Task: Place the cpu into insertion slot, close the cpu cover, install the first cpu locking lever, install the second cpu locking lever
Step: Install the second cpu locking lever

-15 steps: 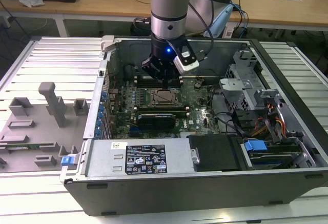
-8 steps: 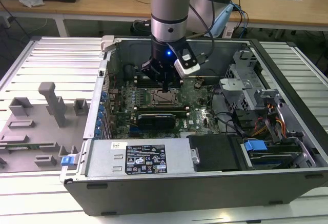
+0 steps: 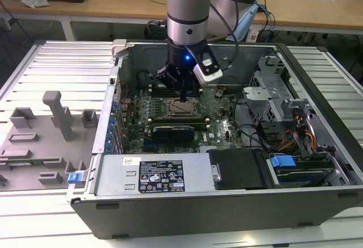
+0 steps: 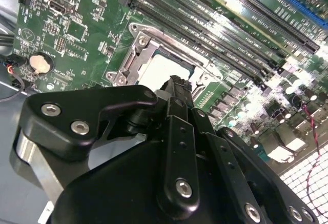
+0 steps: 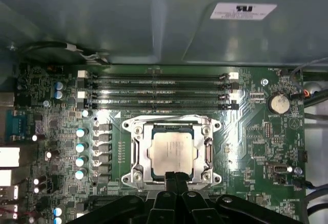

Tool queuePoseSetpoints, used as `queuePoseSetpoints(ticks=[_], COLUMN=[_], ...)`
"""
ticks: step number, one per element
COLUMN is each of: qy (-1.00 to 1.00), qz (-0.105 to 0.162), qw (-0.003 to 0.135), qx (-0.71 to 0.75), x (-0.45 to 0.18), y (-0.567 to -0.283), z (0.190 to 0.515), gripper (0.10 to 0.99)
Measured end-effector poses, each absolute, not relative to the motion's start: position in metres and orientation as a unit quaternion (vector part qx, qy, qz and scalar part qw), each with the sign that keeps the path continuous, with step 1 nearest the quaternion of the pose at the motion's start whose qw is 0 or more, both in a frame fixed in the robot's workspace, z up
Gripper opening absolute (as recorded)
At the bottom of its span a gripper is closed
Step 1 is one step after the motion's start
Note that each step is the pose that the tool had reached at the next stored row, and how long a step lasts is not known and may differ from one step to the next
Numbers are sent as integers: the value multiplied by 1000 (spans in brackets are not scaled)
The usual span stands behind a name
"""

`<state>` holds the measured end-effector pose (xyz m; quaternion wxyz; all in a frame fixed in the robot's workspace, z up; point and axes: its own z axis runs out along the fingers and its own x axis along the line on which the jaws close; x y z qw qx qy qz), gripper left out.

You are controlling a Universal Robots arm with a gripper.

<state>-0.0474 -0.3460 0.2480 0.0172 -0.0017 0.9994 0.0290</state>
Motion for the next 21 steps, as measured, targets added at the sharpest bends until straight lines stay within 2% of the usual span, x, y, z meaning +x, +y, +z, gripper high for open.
queuePoseSetpoints(ticks=[21], qy=[999], qz=[29], qw=[17], qx=[-1], x=[-49], y=[-374], z=[246], gripper=[106])
